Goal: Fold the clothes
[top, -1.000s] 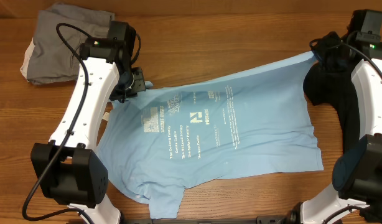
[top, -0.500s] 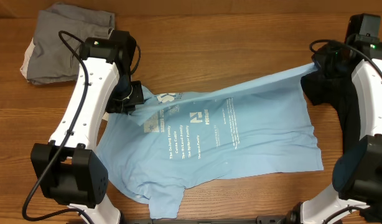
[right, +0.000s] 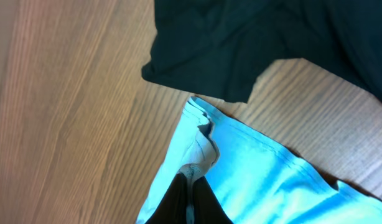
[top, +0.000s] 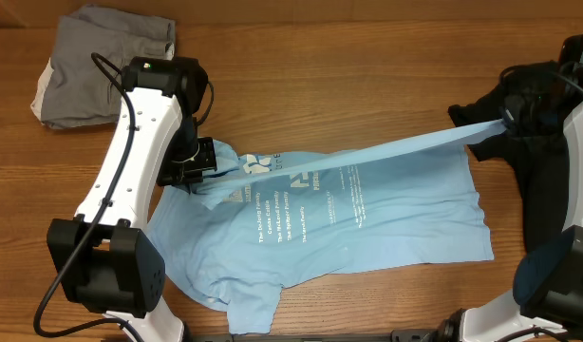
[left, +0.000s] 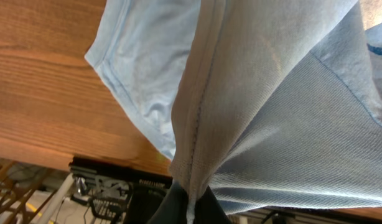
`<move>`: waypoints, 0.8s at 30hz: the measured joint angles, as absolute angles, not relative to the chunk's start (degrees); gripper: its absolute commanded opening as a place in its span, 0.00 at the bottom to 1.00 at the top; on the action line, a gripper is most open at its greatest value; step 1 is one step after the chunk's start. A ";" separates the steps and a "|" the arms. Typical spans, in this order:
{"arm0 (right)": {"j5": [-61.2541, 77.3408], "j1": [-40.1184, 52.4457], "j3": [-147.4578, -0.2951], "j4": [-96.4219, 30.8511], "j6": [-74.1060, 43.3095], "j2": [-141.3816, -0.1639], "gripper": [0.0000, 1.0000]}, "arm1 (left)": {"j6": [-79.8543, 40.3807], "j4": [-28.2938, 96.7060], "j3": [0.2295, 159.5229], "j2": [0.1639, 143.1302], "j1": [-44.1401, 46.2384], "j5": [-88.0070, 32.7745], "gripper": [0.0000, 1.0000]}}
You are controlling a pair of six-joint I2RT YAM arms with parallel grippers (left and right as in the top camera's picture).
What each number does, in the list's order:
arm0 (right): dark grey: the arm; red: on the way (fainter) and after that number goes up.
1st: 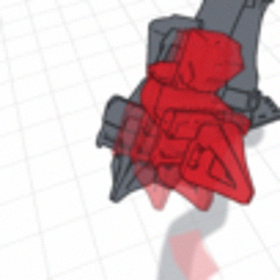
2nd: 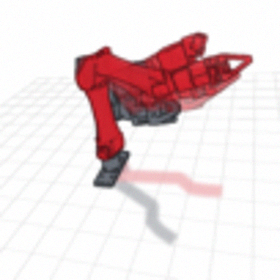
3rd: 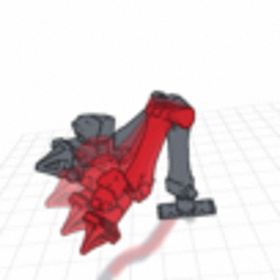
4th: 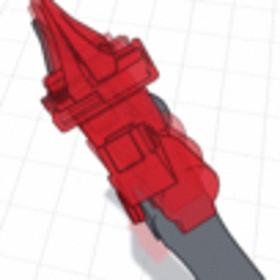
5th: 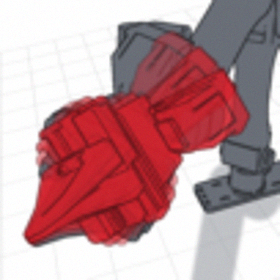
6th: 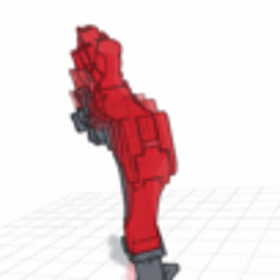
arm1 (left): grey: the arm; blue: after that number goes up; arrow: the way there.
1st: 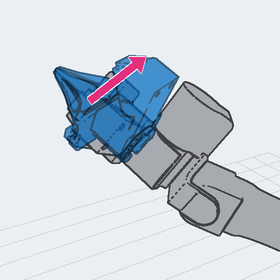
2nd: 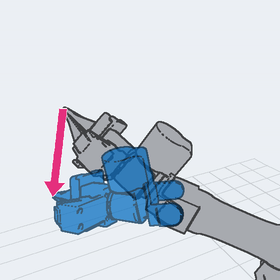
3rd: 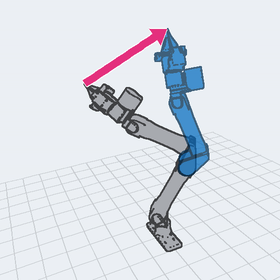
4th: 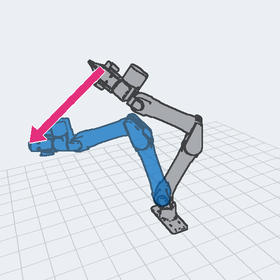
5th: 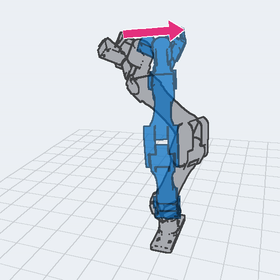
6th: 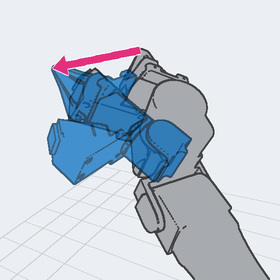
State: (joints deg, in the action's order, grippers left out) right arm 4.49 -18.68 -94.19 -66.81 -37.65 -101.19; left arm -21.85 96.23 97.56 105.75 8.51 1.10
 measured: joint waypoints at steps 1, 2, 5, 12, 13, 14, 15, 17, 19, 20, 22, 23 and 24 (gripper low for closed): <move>4.49 -18.68 -94.19 -67.11 -37.65 -101.19 0.04 | -21.85 96.33 97.56 105.75 8.51 1.10 0.04; 4.47 -18.68 -94.19 -67.35 -37.60 -101.19 0.04 | -21.85 96.31 97.56 105.75 8.51 1.10 0.05; 4.45 -18.68 -94.19 -68.10 -37.52 -101.19 0.04 | -21.85 96.36 97.45 105.75 8.54 1.13 0.06; 4.03 -18.68 -94.11 -68.69 -37.50 -101.19 0.04 | -21.85 96.09 91.94 105.75 8.54 1.17 0.07; 4.05 -18.68 -94.11 -68.69 -37.50 -101.19 0.04 | -21.85 95.79 90.83 105.75 8.54 1.28 0.08; 3.99 -18.68 -94.11 -68.66 -37.50 -101.19 0.04 | -21.85 95.48 89.84 105.75 8.54 1.56 0.08; 4.01 -18.68 -94.11 -68.66 -37.45 -101.19 0.04 | -21.85 95.13 88.88 105.75 8.51 1.80 0.08; 4.01 -18.68 -94.11 -68.97 -37.50 -101.19 0.05 | -21.85 94.52 87.42 105.75 8.54 2.22 0.12; 3.81 -18.68 -94.11 -69.32 -37.47 -101.19 0.12 | -21.87 94.26 86.52 105.75 8.51 2.79 0.17; 3.60 -18.68 -94.11 -69.60 -37.50 -101.19 0.24 | -21.85 94.24 86.26 105.75 8.51 3.16 0.19; 3.01 -18.74 -94.11 -70.17 -37.56 -101.19 0.48 | -21.87 94.28 86.02 105.75 8.51 3.99 0.22; 2.68 -18.79 -94.11 -70.46 -37.32 -101.19 0.54 | -21.87 94.26 85.93 105.75 8.51 4.32 0.27; 2.50 -18.83 -94.11 -70.76 -37.45 -101.19 0.63 | -21.87 94.26 85.86 105.75 8.51 4.58 0.28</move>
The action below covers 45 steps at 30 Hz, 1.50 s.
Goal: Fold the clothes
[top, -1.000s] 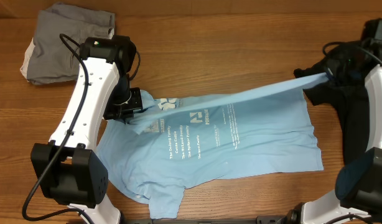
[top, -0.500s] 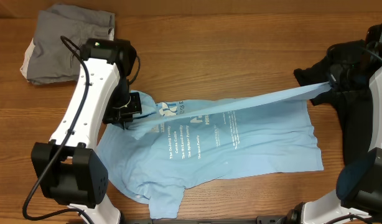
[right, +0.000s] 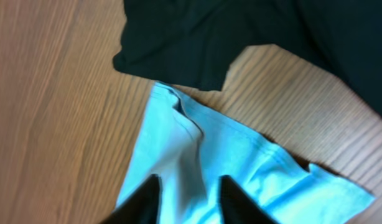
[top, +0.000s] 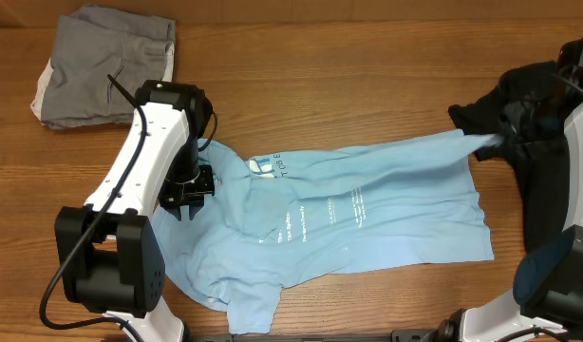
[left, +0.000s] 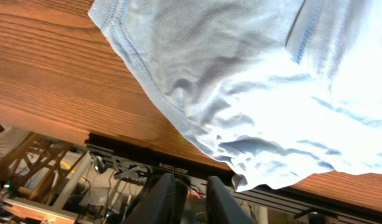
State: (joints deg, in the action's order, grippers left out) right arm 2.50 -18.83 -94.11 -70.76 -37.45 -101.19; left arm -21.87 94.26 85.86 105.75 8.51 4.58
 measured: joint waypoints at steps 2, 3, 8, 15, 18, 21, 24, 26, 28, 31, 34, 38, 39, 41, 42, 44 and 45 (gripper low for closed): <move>2.31 -19.00 -94.11 -71.42 -37.10 -101.19 0.79 | -21.87 94.28 85.84 105.75 8.51 4.95 0.32; 2.13 -19.05 -94.08 -71.64 -37.45 -101.19 0.80 | -21.87 94.30 85.84 105.75 8.51 5.08 0.34; 1.93 -19.11 -94.08 -72.05 -37.43 -101.19 0.93 | -21.85 93.60 85.78 105.75 8.51 5.30 0.38; 1.91 -19.11 -94.08 -72.75 -37.50 -101.19 1.00 | -18.39 85.27 85.67 105.75 8.51 0.80 0.64; 1.91 -19.09 -94.08 -73.32 -37.47 -101.19 1.00 | -16.78 79.35 85.52 105.75 8.51 -1.15 0.66; 1.89 -19.09 -94.08 -74.22 -37.45 -101.19 1.00 | -13.80 73.97 84.90 105.75 8.51 -3.70 0.68; 1.91 -19.09 -94.08 -74.91 -37.47 -101.19 1.00 | -11.55 69.80 83.48 105.75 8.51 -5.06 0.67; 1.91 -18.98 -94.08 -75.90 -37.47 -101.19 1.00 | -9.67 67.00 82.06 105.75 8.51 -6.00 0.67; 1.93 -18.83 -94.06 -76.38 -37.47 -101.19 1.00 | -7.33 64.55 80.31 105.75 8.51 -7.40 0.66; 1.93 -18.28 -94.06 -76.60 -37.47 -101.19 1.00 | -4.23 61.36 77.54 105.75 8.51 -8.75 0.62; 1.93 -17.41 -94.06 -76.62 -37.47 -101.19 1.00 | -2.22 57.34 75.33 105.75 8.51 -9.47 0.61; 1.93 -15.97 -94.06 -76.62 -37.47 -101.19 1.00 | -0.43 53.21 73.80 105.75 8.51 -9.93 0.58; 1.93 -15.57 -94.06 -76.62 -37.47 -101.19 1.00 | -0.16 52.71 73.49 105.75 8.51 -10.04 0.57; 1.89 -14.72 -94.06 -76.60 -37.47 -101.19 1.00 | 0.21 52.42 72.88 105.75 8.51 -10.15 0.57; 1.89 -14.35 -94.06 -76.53 -37.50 -101.19 1.00 | 0.30 52.38 72.60 105.75 8.51 -10.13 0.57; 1.91 -13.56 -94.06 -76.16 -37.47 -101.19 1.00 | 1.26 51.55 71.72 105.75 8.51 -10.13 0.57; 1.91 -13.23 -94.06 -75.99 -37.47 -101.19 1.00 | 1.76 51.16 71.31 105.75 8.51 -10.15 0.57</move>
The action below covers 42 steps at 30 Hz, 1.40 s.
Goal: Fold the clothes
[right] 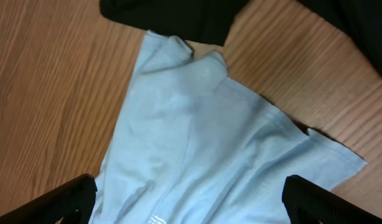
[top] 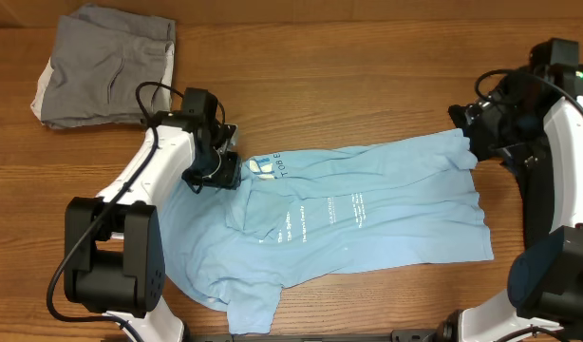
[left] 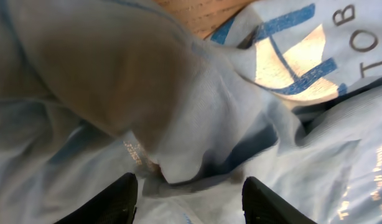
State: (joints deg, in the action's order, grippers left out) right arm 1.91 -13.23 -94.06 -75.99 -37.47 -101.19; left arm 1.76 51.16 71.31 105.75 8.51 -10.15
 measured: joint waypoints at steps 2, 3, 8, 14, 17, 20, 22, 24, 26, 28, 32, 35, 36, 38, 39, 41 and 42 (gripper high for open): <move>1.91 -12.60 -94.06 -75.96 -37.50 -101.19 1.00 | 2.37 49.43 70.06 105.75 8.51 -10.26 0.57; 1.91 -12.36 -94.06 -75.92 -37.50 -101.19 1.00 | 2.68 48.58 69.41 105.75 8.51 -10.39 0.58; 1.83 -11.16 -94.06 -75.94 -37.47 -101.19 1.00 | 4.05 46.65 66.30 105.75 8.51 -10.98 0.56; 1.30 -10.72 -94.06 -75.88 -37.47 -101.19 1.00 | 4.91 46.65 66.02 105.75 8.51 -11.18 0.37; 1.19 -10.72 -94.06 -75.83 -37.47 -101.19 1.00 | 4.80 46.76 66.02 105.75 8.51 -11.18 0.22; 1.08 -10.72 -94.06 -75.81 -37.47 -101.19 1.00 | 4.08 47.72 66.04 105.75 8.51 -11.18 0.04; 1.02 -10.72 -94.06 -75.83 -37.50 -101.19 1.00 | 3.29 49.10 66.13 105.75 8.51 -11.16 0.04; 0.78 -10.72 -94.06 -75.81 -37.47 -101.19 1.00 | 2.42 51.20 66.85 105.75 8.51 -11.14 0.04; 0.58 -10.72 -94.06 -75.83 -37.47 -101.19 1.00 | 0.99 54.28 68.55 105.75 8.51 -10.52 0.04; 0.54 -10.72 -94.06 -75.81 -37.47 -101.19 1.00 | -0.75 57.93 70.96 105.75 8.51 -9.50 0.04; 0.54 -10.72 -94.06 -75.83 -37.47 -101.19 1.00 | -5.04 63.77 74.02 105.73 8.51 -6.63 0.04; 0.47 -10.72 -94.06 -75.90 -37.47 -101.19 1.00 | -9.32 68.27 74.30 105.73 8.51 -3.07 0.05; 0.45 -10.72 -94.06 -75.94 -37.47 -101.19 1.00 | -10.96 69.67 74.30 105.73 8.51 -1.65 0.09; 0.40 -10.72 -94.06 -76.01 -37.47 -101.19 1.00 | -13.91 71.83 74.30 105.73 8.51 0.95 0.10; 0.40 -10.72 -94.06 -76.07 -37.45 -101.19 1.00 | -14.98 72.53 74.30 105.73 8.51 1.96 0.12; 0.40 -10.72 -94.06 -76.12 -37.50 -101.19 1.00 | -16.73 73.30 74.30 105.73 8.51 3.36 0.15; 0.43 -10.72 -94.06 -76.16 -37.50 -101.19 1.00 | -17.15 73.60 74.30 105.73 8.51 3.81 0.28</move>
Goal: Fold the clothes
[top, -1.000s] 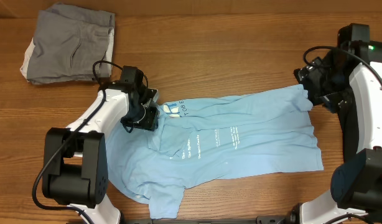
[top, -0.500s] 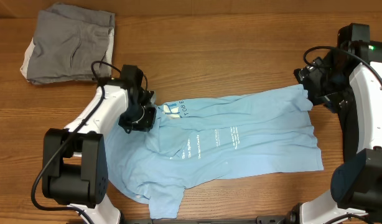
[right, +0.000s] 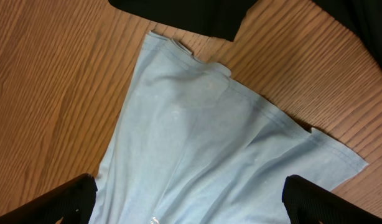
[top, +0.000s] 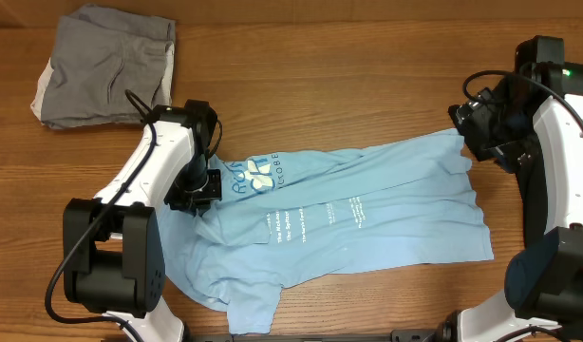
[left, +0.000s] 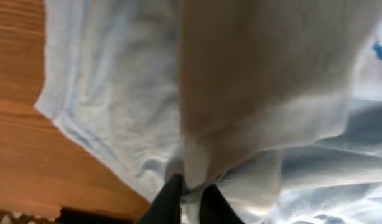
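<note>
A light blue T-shirt [top: 367, 209] with white and blue print lies spread across the middle of the wooden table. My left gripper [top: 190, 196] sits at the shirt's upper left part. In the left wrist view it [left: 190, 196] is shut on a bunched fold of the blue fabric [left: 253, 93]. My right gripper [top: 481, 142] hovers over the shirt's upper right corner. In the right wrist view its jaws [right: 200, 190] stand wide open above the flat shirt corner [right: 197, 130], holding nothing.
A folded grey garment [top: 106, 66] lies at the back left corner. A dark garment [top: 531, 195] lies at the right under my right arm, its edge [right: 241, 12] just beyond the shirt corner. Bare table [top: 348, 85] lies behind the shirt.
My left gripper was open over the printed logo; now it is shut on a fold of the shirt slightly lower and to the left. More of the print shows. The right gripper stays open.
Both grippers were shut on the shirt, stretching one edge taut above the table. Then both stood open and the shirt lay flat. Then the left gripper was open at the logo and the right was raised wide open. Now the left grips a fold.
</note>
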`<move>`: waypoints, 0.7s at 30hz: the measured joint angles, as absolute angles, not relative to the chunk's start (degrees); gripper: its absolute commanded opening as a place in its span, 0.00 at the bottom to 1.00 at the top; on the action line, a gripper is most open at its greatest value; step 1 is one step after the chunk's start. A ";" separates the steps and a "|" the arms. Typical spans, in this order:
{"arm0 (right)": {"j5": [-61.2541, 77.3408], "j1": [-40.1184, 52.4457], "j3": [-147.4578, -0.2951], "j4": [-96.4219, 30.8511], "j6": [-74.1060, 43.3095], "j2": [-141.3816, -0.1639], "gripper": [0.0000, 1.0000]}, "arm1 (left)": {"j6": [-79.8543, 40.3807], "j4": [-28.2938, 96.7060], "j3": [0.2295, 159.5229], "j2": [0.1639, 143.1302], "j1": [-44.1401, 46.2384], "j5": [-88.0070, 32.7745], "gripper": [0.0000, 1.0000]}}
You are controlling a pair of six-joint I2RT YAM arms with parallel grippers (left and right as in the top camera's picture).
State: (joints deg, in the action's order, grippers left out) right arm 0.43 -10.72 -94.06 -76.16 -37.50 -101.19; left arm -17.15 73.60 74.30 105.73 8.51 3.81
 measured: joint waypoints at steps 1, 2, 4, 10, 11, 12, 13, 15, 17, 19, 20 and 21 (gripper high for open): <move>0.40 -10.72 -94.06 -76.18 -37.50 -101.19 1.00 | -17.85 73.93 74.30 105.73 8.51 4.43 0.35; 0.40 -10.72 -94.06 -76.18 -37.47 -101.19 1.00 | -18.02 74.08 74.30 105.73 8.51 4.82 0.45; 0.43 -10.72 -94.06 -76.20 -37.52 -101.19 1.00 | -18.59 74.67 74.30 105.73 8.51 5.45 0.54; 0.40 -10.72 -94.06 -76.18 -37.52 -101.19 1.00 | -19.38 76.03 74.30 105.73 8.51 6.13 0.45; 0.38 -10.72 -94.06 -76.18 -37.47 -101.19 1.00 | -19.49 75.68 74.30 105.73 8.51 6.22 0.44; 0.40 -10.72 -94.06 -76.18 -37.47 -101.19 1.00 | -19.57 75.18 74.30 105.73 8.51 6.31 0.43; 0.40 -10.72 -94.06 -76.20 -37.47 -101.19 1.00 | -19.59 74.48 74.30 105.73 8.51 6.31 0.41; 0.40 -10.72 -94.06 -76.16 -37.45 -101.19 1.00 | -19.62 72.84 74.32 105.73 8.51 6.28 0.37; 0.40 -10.72 -94.06 -76.07 -37.47 -101.19 1.00 | -19.53 70.65 74.50 105.73 8.51 6.17 0.41; 0.40 -10.72 -94.06 -76.01 -37.50 -101.19 1.00 | -18.92 67.26 74.85 105.73 8.51 5.69 0.52; 0.38 -10.72 -94.06 -75.96 -37.45 -101.19 1.00 | -18.65 65.56 74.96 105.73 8.51 5.34 0.54; 0.38 -10.72 -94.06 -75.92 -37.47 -101.19 1.00 | -18.28 64.27 75.20 105.73 8.51 5.04 0.56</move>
